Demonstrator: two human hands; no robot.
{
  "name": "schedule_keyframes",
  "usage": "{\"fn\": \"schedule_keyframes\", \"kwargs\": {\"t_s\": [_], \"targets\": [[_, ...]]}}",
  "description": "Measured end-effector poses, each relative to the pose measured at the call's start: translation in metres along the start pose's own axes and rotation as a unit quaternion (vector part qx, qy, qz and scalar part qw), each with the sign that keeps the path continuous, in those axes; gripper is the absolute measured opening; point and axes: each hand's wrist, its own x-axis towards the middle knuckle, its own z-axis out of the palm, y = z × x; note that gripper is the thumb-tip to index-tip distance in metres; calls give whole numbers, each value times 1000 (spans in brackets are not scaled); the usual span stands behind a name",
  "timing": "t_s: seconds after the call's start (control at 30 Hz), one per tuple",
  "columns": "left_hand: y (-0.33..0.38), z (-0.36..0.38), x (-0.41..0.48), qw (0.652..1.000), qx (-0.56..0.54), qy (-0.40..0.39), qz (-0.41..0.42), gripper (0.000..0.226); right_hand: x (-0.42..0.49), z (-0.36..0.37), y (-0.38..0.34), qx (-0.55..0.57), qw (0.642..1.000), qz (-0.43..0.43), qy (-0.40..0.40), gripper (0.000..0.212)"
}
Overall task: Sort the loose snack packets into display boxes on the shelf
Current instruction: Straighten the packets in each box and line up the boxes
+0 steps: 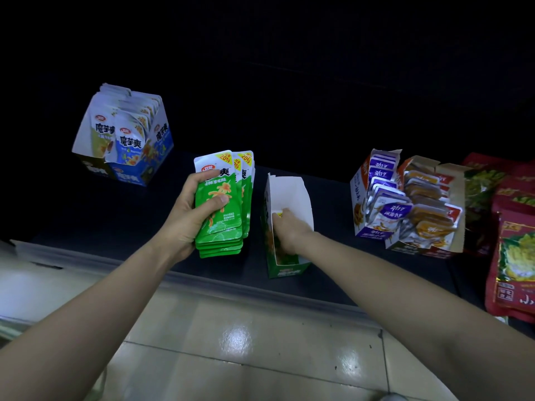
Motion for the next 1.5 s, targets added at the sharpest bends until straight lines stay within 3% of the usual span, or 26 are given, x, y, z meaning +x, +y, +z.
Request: {"fn": "schedule_keyframes", "kwargs": {"t_s": [0.13, 0.37, 0.53, 0.6, 0.8, 0.93, 1.03, 1.37, 1.5], "targets": [[1, -1, -2, 1000, -1, 1, 4, 40, -2, -1, 0, 2, 1000, 2, -21, 59], [3, -2, -1, 1000, 5, 4, 2, 42, -14, -5, -1, -26, 999, -28, 11, 21], [4, -1, -2, 1000, 11, 0, 6, 41, -19, -6, -4, -21, 998, -13, 50, 29], [5, 0, -3, 1000, 14, 0, 7, 41, -20, -3, -4, -17, 998, -11, 54, 22], [8, 1, -7, 1000, 16, 0, 14, 42, -22, 2, -6, -28, 998, 3, 52, 37], [8, 2, -7, 1000, 15, 3, 14, 41, -22, -15, -13, -47, 998, -2, 40, 20], [8, 4, -5, 1000, 16, -1, 11, 42, -25, -25, -10, -55, 996, -5, 63, 37], [8, 12, -4, 1000, 16, -12, 12, 42, -28, -37, -4, 81, 993, -18, 88, 55], [7, 12, -3, 1000, 14, -13, 9, 42, -31, -47, -5, 62, 994, -12, 88, 62]]}}
